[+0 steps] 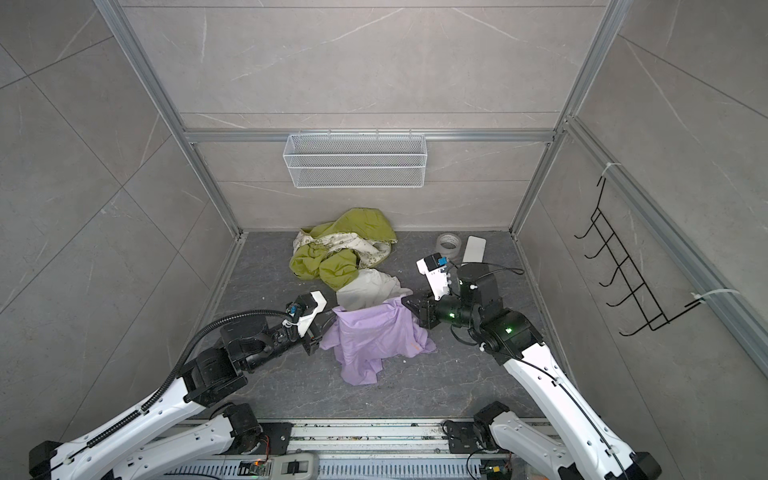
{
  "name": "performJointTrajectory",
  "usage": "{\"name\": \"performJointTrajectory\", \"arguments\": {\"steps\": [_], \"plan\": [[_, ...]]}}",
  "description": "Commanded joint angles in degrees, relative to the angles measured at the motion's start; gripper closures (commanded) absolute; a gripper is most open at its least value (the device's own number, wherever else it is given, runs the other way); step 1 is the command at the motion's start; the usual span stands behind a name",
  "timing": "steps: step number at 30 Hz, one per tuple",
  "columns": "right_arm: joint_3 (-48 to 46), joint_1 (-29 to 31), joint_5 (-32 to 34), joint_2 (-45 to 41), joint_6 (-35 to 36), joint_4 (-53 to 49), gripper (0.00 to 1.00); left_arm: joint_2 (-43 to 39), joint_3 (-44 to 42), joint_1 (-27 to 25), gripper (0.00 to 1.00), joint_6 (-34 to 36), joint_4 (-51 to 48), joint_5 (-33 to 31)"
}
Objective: Pick out a specific cloth from the pile
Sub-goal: 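Lower the lavender T-shirt with both grippers onto the floor nearer the robot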
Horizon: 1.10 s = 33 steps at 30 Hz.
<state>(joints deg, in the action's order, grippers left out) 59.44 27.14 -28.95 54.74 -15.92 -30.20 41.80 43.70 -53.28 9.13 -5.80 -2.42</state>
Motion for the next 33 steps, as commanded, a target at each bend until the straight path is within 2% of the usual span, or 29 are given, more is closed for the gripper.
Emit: {"name": "performJointTrajectory", "arguments": {"steps": [1, 8, 15, 23, 33], "plan": [[-3.1, 0.4, -0.1, -1.6, -2.0, 1.7, 1.0, -2.8, -1.1, -0.1, 1.0, -4.6, -1.3, -3.6], [-8.9, 0.4, 1.1, -1.6, -2.3, 3.0, 1.0, -5.0, -6.8, -0.1, 1.0, -13.8, -4.6, -9.6], [-13.4, 0.4, 2.7, -0.3, -2.0, 5.0, 1.0, -0.5, -8.3, -0.1, 1.0, -23.2, -9.9, -14.9], [-16.2, 0.4, 6.3, 3.1, -1.6, 5.0, 1.0, 2.1, -12.3, -0.1, 1.0, -33.3, -11.3, -16.3], [-20.6, 0.3, 10.8, 8.8, -4.4, 7.0, 1.0, 4.1, -15.9, -0.1, 1.0, -40.9, -13.5, -18.2]]}}
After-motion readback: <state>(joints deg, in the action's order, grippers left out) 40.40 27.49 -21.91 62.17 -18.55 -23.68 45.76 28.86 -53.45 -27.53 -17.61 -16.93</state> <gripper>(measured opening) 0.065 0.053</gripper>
